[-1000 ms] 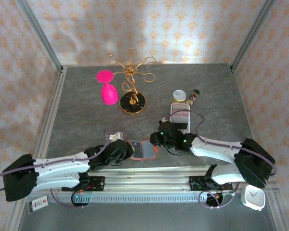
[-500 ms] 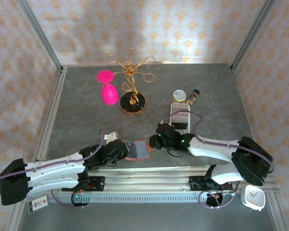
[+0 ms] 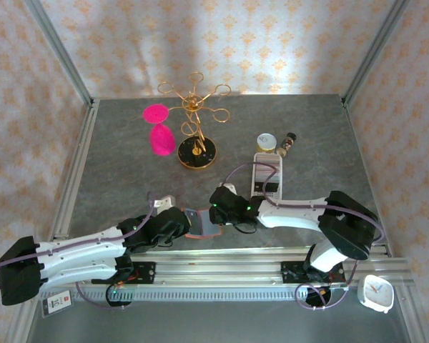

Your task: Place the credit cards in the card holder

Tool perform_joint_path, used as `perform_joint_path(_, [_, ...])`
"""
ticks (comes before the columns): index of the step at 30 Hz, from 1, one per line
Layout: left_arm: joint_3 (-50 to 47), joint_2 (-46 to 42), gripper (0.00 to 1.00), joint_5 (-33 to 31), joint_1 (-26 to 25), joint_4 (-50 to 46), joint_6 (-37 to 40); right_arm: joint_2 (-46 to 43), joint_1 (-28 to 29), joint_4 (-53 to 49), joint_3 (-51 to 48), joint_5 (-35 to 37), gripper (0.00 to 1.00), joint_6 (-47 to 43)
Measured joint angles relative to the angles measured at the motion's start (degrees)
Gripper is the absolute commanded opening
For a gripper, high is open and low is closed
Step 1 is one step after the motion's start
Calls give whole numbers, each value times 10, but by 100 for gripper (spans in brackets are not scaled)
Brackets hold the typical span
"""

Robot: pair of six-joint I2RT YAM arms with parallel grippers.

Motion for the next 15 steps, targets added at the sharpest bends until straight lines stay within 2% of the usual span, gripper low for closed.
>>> perform_joint_path(9, [0,-2,0,0,0,-2,0,4,5,-16,1,20,25,7])
perform_joint_path(12, [0,-2,0,0,0,-2,0,4,5,-19,1,26,16,11])
perform_joint_path(15, [0,-3,0,0,0,-2,0,4,5,-22,1,30,15,13])
